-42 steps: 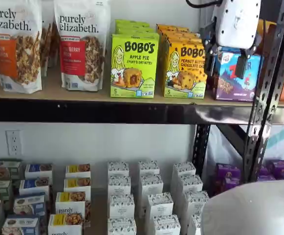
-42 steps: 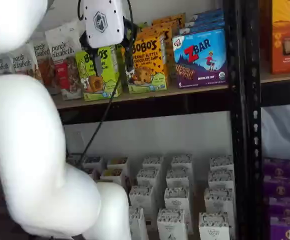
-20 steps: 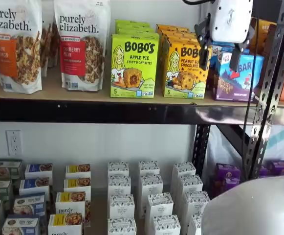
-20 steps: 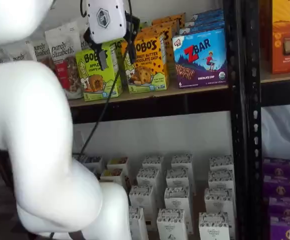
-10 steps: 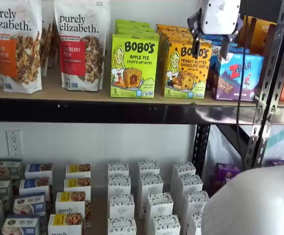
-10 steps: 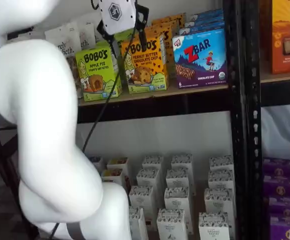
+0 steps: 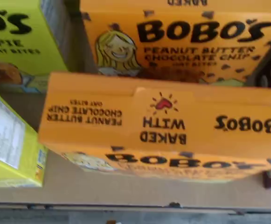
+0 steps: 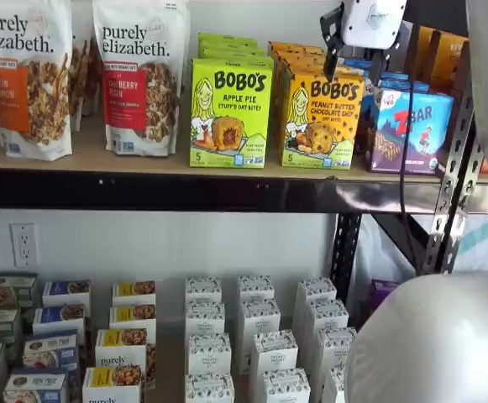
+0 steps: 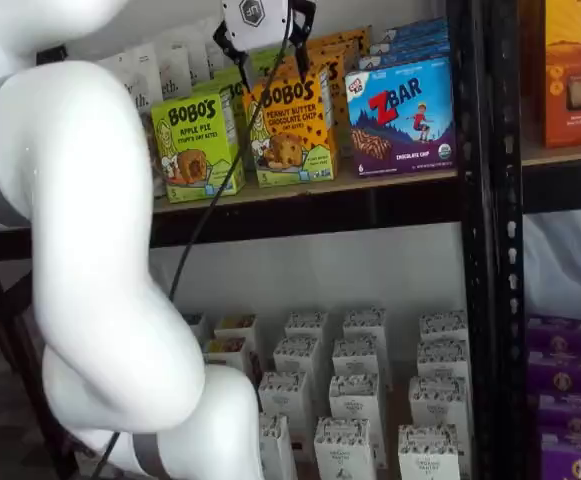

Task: Pick up the orange box on the top shelf, the fifth box from the left

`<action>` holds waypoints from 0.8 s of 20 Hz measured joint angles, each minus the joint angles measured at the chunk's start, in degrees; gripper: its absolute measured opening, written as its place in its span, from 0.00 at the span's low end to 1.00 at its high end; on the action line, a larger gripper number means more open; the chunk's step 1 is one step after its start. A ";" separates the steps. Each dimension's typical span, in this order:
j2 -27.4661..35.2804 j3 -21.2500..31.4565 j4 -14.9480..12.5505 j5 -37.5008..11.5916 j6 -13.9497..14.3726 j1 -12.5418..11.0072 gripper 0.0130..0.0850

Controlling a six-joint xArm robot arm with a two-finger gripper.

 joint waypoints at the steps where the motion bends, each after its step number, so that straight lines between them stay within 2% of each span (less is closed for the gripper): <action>1: -0.05 0.09 1.01 -0.44 -0.42 -0.34 1.00; 3: -0.20 0.31 1.64 -1.34 -0.52 -0.32 1.00; 10: -0.38 0.55 0.41 -1.45 -0.14 -0.04 1.00; 16: -0.72 0.93 0.51 -0.97 -0.30 -0.22 1.00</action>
